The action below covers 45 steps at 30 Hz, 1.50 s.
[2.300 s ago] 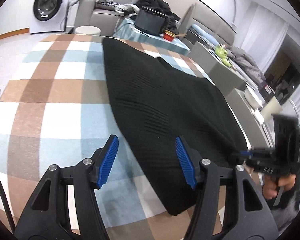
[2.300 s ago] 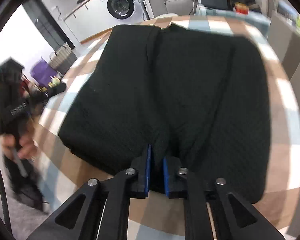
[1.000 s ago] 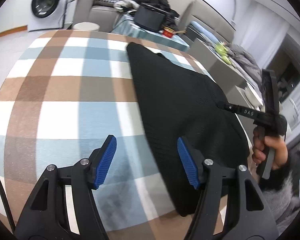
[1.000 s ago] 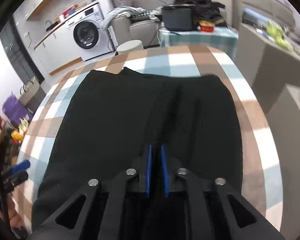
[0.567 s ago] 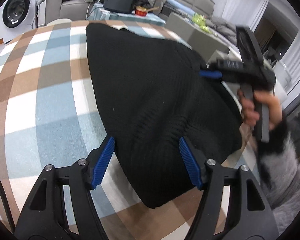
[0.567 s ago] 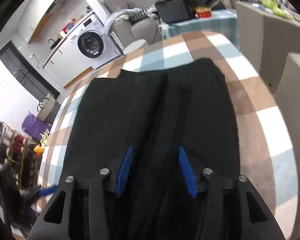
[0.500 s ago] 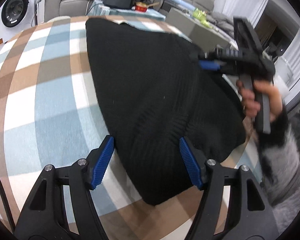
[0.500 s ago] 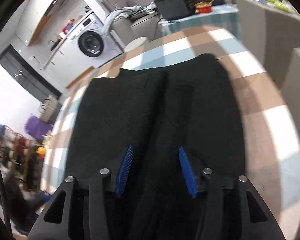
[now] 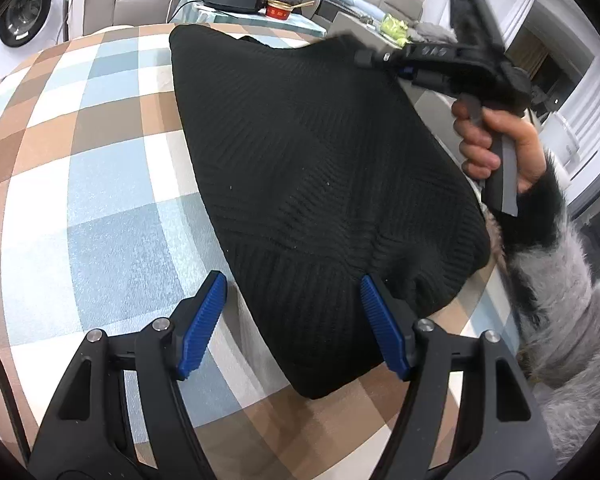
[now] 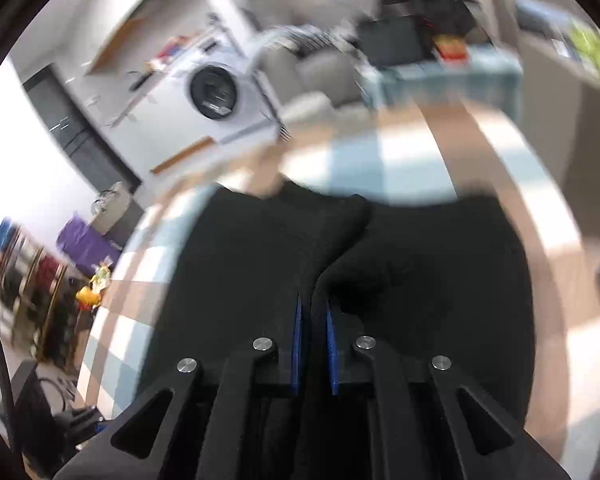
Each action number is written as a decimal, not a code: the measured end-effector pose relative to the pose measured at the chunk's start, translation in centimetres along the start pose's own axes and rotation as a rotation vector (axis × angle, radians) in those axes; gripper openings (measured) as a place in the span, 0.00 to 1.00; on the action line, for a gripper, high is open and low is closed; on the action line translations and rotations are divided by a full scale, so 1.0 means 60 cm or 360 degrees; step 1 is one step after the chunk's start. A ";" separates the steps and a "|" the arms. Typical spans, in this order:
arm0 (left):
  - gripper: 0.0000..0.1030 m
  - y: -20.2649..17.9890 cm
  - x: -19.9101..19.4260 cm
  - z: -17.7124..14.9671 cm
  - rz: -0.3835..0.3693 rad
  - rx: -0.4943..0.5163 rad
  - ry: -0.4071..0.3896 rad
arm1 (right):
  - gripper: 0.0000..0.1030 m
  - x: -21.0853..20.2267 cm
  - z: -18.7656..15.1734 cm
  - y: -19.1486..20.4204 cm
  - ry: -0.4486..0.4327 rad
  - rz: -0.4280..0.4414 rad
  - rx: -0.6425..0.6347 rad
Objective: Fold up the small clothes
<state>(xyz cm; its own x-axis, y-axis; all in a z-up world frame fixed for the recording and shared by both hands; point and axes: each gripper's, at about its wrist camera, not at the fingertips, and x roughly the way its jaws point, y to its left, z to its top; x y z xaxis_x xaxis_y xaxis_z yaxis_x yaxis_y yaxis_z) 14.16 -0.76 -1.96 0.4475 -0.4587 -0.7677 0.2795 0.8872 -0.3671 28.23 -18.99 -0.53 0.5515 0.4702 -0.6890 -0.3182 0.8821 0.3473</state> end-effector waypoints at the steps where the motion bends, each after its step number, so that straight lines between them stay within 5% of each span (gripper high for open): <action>1: 0.65 0.003 -0.002 0.001 -0.0015 -0.0019 -0.0007 | 0.09 -0.007 0.012 0.008 -0.0023 -0.0005 -0.0034; 4: 0.65 0.010 -0.009 0.003 -0.0042 -0.0048 -0.0036 | 0.09 0.006 0.030 0.005 -0.0037 -0.0107 -0.0082; 8: 0.65 0.015 -0.021 0.001 -0.0017 -0.0063 -0.0067 | 0.16 0.064 0.021 -0.048 0.0177 -0.0287 0.0063; 13: 0.66 0.024 -0.034 0.001 0.0041 -0.0094 -0.0098 | 0.32 -0.008 -0.043 -0.063 0.0153 -0.0186 0.0107; 20: 0.66 0.009 -0.043 0.016 0.0032 -0.0049 -0.0141 | 0.34 -0.147 -0.173 -0.020 0.0145 0.0072 0.0106; 26: 0.66 -0.013 -0.037 0.006 0.0002 0.0019 -0.0101 | 0.40 -0.163 -0.257 0.007 0.0241 0.0151 0.0124; 29: 0.66 -0.012 -0.036 -0.001 0.0009 0.0003 -0.0088 | 0.30 -0.142 -0.266 0.018 0.0293 0.0092 0.0076; 31: 0.66 -0.009 -0.042 -0.002 0.0006 -0.0007 -0.0106 | 0.06 -0.141 -0.255 0.034 0.0282 0.0085 -0.0015; 36: 0.66 -0.008 -0.064 0.001 0.0013 -0.0012 -0.0156 | 0.05 -0.218 -0.208 0.053 0.0094 0.0229 -0.0030; 41: 0.68 -0.024 -0.056 0.004 -0.0019 0.0021 -0.0145 | 0.05 -0.160 -0.249 0.012 0.0377 -0.0027 0.0015; 45: 0.68 -0.051 -0.030 0.002 -0.0045 0.0098 -0.0086 | 0.09 -0.144 -0.258 0.013 0.0408 -0.0017 0.0000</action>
<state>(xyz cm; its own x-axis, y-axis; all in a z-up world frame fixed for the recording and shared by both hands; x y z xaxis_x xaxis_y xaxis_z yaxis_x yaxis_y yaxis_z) 12.60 -2.66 0.64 0.4832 -0.4869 -0.7276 0.3437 0.8699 -0.3538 11.30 -22.80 -4.18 0.3412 0.4385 -0.8314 -0.3137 0.8869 0.3391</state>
